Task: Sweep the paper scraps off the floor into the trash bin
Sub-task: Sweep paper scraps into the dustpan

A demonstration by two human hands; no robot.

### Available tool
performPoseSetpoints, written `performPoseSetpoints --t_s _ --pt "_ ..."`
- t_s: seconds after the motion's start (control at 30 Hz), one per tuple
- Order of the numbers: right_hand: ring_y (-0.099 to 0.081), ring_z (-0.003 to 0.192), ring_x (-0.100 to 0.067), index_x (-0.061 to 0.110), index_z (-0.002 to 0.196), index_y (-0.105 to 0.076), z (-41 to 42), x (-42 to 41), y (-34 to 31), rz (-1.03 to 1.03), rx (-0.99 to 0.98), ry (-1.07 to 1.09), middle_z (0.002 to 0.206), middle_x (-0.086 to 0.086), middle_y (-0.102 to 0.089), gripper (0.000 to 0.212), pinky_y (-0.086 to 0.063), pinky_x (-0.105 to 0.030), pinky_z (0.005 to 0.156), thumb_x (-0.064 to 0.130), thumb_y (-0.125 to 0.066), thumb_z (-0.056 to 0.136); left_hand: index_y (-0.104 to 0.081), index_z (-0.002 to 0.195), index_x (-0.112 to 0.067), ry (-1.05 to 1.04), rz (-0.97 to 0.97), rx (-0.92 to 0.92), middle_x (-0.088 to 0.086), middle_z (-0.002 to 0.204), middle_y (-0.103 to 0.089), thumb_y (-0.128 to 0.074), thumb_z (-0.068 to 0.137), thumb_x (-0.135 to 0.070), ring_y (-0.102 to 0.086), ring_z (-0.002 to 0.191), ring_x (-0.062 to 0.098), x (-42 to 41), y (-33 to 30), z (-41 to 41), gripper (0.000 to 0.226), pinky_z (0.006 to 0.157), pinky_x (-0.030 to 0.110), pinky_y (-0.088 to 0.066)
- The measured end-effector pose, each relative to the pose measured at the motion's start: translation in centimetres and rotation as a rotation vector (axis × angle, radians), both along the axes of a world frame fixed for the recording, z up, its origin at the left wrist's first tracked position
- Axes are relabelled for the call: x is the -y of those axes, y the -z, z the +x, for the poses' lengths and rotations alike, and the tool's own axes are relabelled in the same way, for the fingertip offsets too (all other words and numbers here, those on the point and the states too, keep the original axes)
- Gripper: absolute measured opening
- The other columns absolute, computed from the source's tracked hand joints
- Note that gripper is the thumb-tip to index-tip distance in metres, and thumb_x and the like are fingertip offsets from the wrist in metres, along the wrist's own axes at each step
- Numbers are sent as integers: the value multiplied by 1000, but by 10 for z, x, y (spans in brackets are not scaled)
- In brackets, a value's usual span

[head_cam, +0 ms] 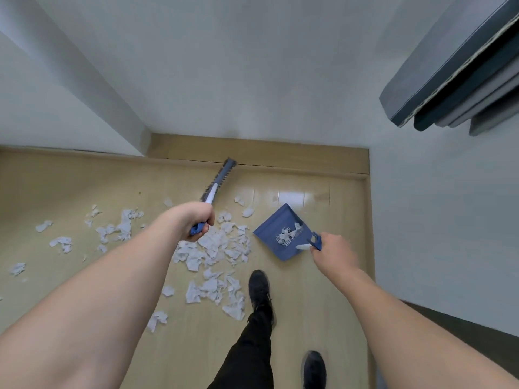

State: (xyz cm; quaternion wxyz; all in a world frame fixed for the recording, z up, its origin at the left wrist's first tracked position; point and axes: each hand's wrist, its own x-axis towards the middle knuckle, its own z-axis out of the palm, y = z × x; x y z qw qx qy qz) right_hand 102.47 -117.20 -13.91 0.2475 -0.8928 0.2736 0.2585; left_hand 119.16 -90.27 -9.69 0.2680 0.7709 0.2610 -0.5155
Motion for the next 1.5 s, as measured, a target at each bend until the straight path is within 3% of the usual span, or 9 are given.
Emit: performPoseSetpoints --t_s 0.23,0.33,0.53,0.7,0.9,1.0,1.2,1.4,1.5 --pt "-56 71 -25 15 88 -55 4 6 2 -23 -40 39 79 0 -55 16 -31 -25 49 31 -55 92 -43 119 -4 61 -26 -67 4 56 -44 -41 88 -5 -37 43 12 29 40 -2 31 42 18 -33" --pt "-52 66 -20 20 84 -50 0 13 -6 -19 -50 53 73 4 -51 13 -28 -24 46 29 -54 92 -41 116 -3 42 -51 -78 5 56 -44 -42 88 -4 -37 44 12 33 35 -12 28 47 21 -33" --pt "-50 62 -16 20 83 -49 -7 20 -11 -5 -63 78 69 8 -48 12 -29 -25 45 26 -54 92 -47 114 -2 46 -65 -81 4 54 -46 -47 88 -7 -37 43 12 20 13 -7 27 40 19 -32" --pt "-56 72 -22 15 90 -55 -2 18 5 -22 -64 34 81 0 -57 12 -34 -26 49 27 -54 92 -43 116 -1 202 26 -35 7 63 -47 -44 89 -4 -41 42 13 30 22 -12 27 42 19 -34" --pt "-57 74 -25 16 88 -56 0 32 19 -42 -40 13 84 -4 -60 11 -33 -26 49 26 -53 91 -47 109 0 356 -3 -146 8 62 -47 -39 87 -2 -41 40 13 68 37 -42 23 44 18 -34" --pt "-62 82 -28 14 99 -61 -6 34 25 -63 -42 10 93 -7 -65 18 -43 -29 60 28 -53 90 -49 92 -2 414 -15 -204 6 57 -46 -44 85 -3 -37 39 13 69 25 -41 9 41 17 -32" --pt "-60 80 -25 16 95 -56 -28 38 19 -26 -39 24 94 -5 -62 16 -39 -28 57 31 -54 92 -51 94 -4 439 -46 -230 3 54 -48 -52 85 -9 -39 40 14 64 -15 -47 10 42 20 -32" --pt "-61 78 -27 14 89 -57 -74 36 5 42 29 46 87 -5 -60 13 -48 -32 61 27 -57 89 -51 88 -5 299 -68 -97 5 56 -47 -52 85 -8 -38 44 16 81 -39 -118 4 46 22 -31" --pt "-61 78 -27 16 89 -56 -105 44 -2 48 27 -10 87 -4 -60 12 -42 -28 57 28 -56 89 -52 90 -5 134 -94 -52 6 57 -47 -52 86 -8 -38 45 16 76 -45 -170 5 47 23 -31"
